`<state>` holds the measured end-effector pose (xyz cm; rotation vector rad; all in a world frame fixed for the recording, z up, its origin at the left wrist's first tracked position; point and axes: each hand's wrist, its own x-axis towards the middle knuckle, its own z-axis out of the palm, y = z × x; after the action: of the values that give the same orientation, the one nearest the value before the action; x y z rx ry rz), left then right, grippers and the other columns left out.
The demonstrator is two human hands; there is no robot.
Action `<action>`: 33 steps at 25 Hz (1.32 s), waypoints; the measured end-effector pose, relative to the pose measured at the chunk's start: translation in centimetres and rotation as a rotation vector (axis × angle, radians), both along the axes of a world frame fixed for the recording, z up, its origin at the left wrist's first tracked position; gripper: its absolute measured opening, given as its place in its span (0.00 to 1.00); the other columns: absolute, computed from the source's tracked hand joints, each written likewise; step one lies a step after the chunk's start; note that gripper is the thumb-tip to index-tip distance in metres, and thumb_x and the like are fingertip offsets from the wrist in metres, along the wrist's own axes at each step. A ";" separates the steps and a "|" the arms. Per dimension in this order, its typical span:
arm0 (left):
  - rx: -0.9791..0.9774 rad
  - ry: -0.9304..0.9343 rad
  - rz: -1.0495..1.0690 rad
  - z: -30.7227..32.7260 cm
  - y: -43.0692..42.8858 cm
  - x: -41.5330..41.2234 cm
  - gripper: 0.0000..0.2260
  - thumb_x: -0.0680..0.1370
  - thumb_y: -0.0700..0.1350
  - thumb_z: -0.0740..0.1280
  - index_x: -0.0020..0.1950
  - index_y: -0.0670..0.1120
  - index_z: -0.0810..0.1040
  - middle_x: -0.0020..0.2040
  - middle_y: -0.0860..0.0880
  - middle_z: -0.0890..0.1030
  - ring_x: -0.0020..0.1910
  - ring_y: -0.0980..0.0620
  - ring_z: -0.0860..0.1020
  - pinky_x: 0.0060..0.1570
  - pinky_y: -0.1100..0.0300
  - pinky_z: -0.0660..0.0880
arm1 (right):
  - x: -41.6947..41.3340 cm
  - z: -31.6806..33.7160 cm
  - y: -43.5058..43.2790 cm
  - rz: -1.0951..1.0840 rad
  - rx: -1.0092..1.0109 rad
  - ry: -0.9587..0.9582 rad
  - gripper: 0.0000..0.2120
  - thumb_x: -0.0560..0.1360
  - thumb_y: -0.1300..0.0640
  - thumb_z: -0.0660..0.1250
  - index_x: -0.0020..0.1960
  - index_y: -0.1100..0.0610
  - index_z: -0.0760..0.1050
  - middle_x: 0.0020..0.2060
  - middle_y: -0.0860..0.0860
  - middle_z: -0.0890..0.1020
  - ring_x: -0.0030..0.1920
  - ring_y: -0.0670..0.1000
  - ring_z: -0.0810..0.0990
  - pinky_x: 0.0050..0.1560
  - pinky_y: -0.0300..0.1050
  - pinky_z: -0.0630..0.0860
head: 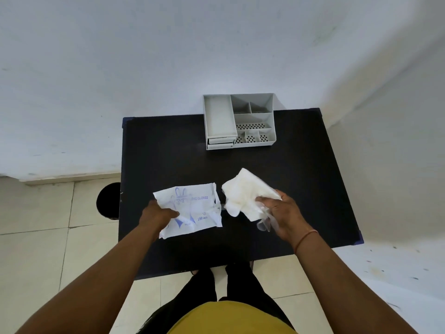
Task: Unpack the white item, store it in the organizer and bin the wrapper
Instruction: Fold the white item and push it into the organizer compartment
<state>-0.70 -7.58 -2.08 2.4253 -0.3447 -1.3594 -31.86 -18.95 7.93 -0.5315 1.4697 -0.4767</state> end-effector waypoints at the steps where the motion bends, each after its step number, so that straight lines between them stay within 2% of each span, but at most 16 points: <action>1: -0.002 -0.154 -0.085 0.6 0.0 -0.3 0.36 0.71 0.45 0.79 0.76 0.43 0.69 0.73 0.38 0.75 0.68 0.33 0.77 0.65 0.36 0.78 | 0.5 0.2 0.2 -0.030 0.005 -0.029 0.18 0.74 0.67 0.75 0.62 0.57 0.77 0.50 0.64 0.83 0.37 0.63 0.84 0.32 0.55 0.77; 3: -0.146 -0.392 -0.230 2.8 -0.3 -1.3 0.37 0.75 0.47 0.76 0.81 0.44 0.65 0.80 0.39 0.69 0.77 0.35 0.70 0.72 0.38 0.72 | 1.7 0.6 0.6 -0.074 0.016 -0.096 0.18 0.75 0.66 0.74 0.63 0.57 0.77 0.49 0.62 0.83 0.37 0.62 0.85 0.30 0.53 0.78; 4: -0.257 -0.379 -0.263 4.1 -0.8 -1.9 0.33 0.78 0.48 0.75 0.80 0.45 0.68 0.80 0.41 0.70 0.78 0.38 0.69 0.73 0.41 0.70 | 2.3 0.9 0.7 -0.089 0.029 -0.130 0.18 0.75 0.65 0.74 0.63 0.57 0.76 0.50 0.62 0.84 0.37 0.62 0.85 0.30 0.53 0.77; 5: -0.354 -0.225 -0.220 5.5 -1.6 -2.7 0.27 0.80 0.49 0.74 0.77 0.47 0.73 0.78 0.44 0.73 0.78 0.41 0.70 0.73 0.45 0.70 | 2.9 1.0 0.9 -0.096 0.043 -0.161 0.17 0.76 0.65 0.73 0.63 0.57 0.76 0.50 0.62 0.84 0.37 0.61 0.85 0.29 0.52 0.77; 7: -0.452 0.420 0.062 8.2 -3.4 -5.0 0.17 0.82 0.55 0.69 0.68 0.50 0.81 0.70 0.47 0.81 0.75 0.42 0.75 0.73 0.48 0.72 | 4.0 1.3 1.5 -0.094 0.080 -0.241 0.15 0.78 0.64 0.70 0.64 0.58 0.76 0.48 0.61 0.85 0.36 0.60 0.85 0.29 0.49 0.74; 8: -0.479 0.717 0.189 9.1 -3.9 -6.0 0.19 0.83 0.59 0.66 0.68 0.49 0.82 0.69 0.47 0.83 0.74 0.41 0.76 0.74 0.45 0.71 | 4.7 1.6 1.9 -0.089 0.100 -0.285 0.13 0.79 0.63 0.69 0.63 0.58 0.76 0.47 0.60 0.86 0.37 0.59 0.85 0.30 0.47 0.73; 11: -0.501 1.048 0.330 10.6 -5.2 -8.8 0.29 0.81 0.63 0.66 0.74 0.45 0.78 0.71 0.39 0.81 0.72 0.36 0.78 0.71 0.39 0.74 | 6.3 2.1 2.8 -0.085 0.123 -0.354 0.13 0.79 0.61 0.70 0.64 0.61 0.79 0.56 0.63 0.87 0.44 0.60 0.85 0.30 0.46 0.77; 13: -0.490 1.015 0.312 11.1 -5.7 -9.8 0.26 0.80 0.57 0.71 0.73 0.42 0.78 0.69 0.37 0.82 0.69 0.36 0.80 0.62 0.42 0.81 | 6.5 2.0 3.0 -0.116 0.090 -0.362 0.18 0.78 0.60 0.73 0.67 0.63 0.78 0.61 0.66 0.84 0.49 0.63 0.85 0.36 0.52 0.82; 14: -0.475 0.974 0.308 11.0 -6.0 -10.0 0.26 0.79 0.54 0.73 0.72 0.41 0.79 0.68 0.38 0.83 0.67 0.36 0.82 0.59 0.44 0.83 | 6.4 2.0 3.0 -0.123 0.066 -0.362 0.19 0.78 0.59 0.73 0.67 0.63 0.78 0.60 0.66 0.84 0.53 0.64 0.86 0.44 0.57 0.84; 16: -0.448 0.904 0.304 10.3 -6.5 -9.6 0.27 0.76 0.51 0.77 0.72 0.41 0.79 0.67 0.38 0.84 0.65 0.37 0.83 0.55 0.44 0.84 | 5.3 2.3 2.7 -0.048 0.021 -0.367 0.18 0.79 0.55 0.72 0.66 0.62 0.79 0.59 0.64 0.85 0.60 0.65 0.85 0.62 0.65 0.80; 17: -0.443 0.879 0.301 10.1 -6.8 -9.4 0.29 0.74 0.51 0.78 0.72 0.41 0.79 0.67 0.37 0.84 0.65 0.36 0.83 0.56 0.43 0.83 | 4.6 2.5 2.5 0.030 -0.002 -0.370 0.17 0.80 0.54 0.71 0.66 0.62 0.79 0.60 0.63 0.85 0.61 0.65 0.84 0.65 0.66 0.78; 20: -0.394 0.882 0.276 9.7 -7.0 -8.6 0.34 0.70 0.52 0.80 0.71 0.39 0.78 0.68 0.35 0.83 0.68 0.35 0.81 0.63 0.39 0.80 | 3.0 3.0 1.9 0.230 -0.108 -0.299 0.16 0.79 0.61 0.72 0.65 0.59 0.78 0.60 0.59 0.86 0.60 0.61 0.85 0.62 0.64 0.82; 23: -0.393 0.916 0.159 9.3 -7.0 -8.8 0.37 0.69 0.49 0.84 0.72 0.36 0.76 0.69 0.32 0.81 0.69 0.32 0.80 0.68 0.34 0.76 | 2.7 2.7 1.6 0.254 -0.178 -0.139 0.14 0.77 0.65 0.74 0.61 0.56 0.79 0.57 0.56 0.86 0.56 0.56 0.87 0.53 0.56 0.86; 28: -0.382 0.788 0.134 9.0 -6.9 -10.8 0.31 0.70 0.44 0.82 0.71 0.40 0.79 0.65 0.35 0.84 0.64 0.33 0.83 0.64 0.33 0.79 | 2.0 2.3 0.6 0.335 -0.239 -0.024 0.08 0.76 0.61 0.75 0.54 0.59 0.80 0.50 0.57 0.87 0.48 0.55 0.89 0.48 0.56 0.87; 31: -0.378 0.781 0.168 9.5 -6.9 -11.6 0.22 0.75 0.42 0.78 0.69 0.45 0.80 0.63 0.40 0.87 0.61 0.37 0.86 0.52 0.42 0.84 | 1.5 2.8 -0.7 0.338 -0.239 -0.021 0.07 0.76 0.60 0.74 0.54 0.59 0.80 0.50 0.56 0.87 0.47 0.55 0.89 0.45 0.55 0.88; 33: -0.391 0.757 0.207 9.8 -7.3 -12.4 0.20 0.76 0.40 0.76 0.68 0.46 0.81 0.61 0.42 0.88 0.59 0.39 0.86 0.49 0.44 0.84 | 0.8 3.3 -1.9 0.398 -0.192 -0.036 0.08 0.77 0.56 0.74 0.54 0.57 0.80 0.50 0.55 0.87 0.48 0.55 0.88 0.46 0.56 0.88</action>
<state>-13.11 -14.87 7.77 1.4561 -0.1329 -1.7798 -31.09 -20.82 11.18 -0.9412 1.2484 -0.3102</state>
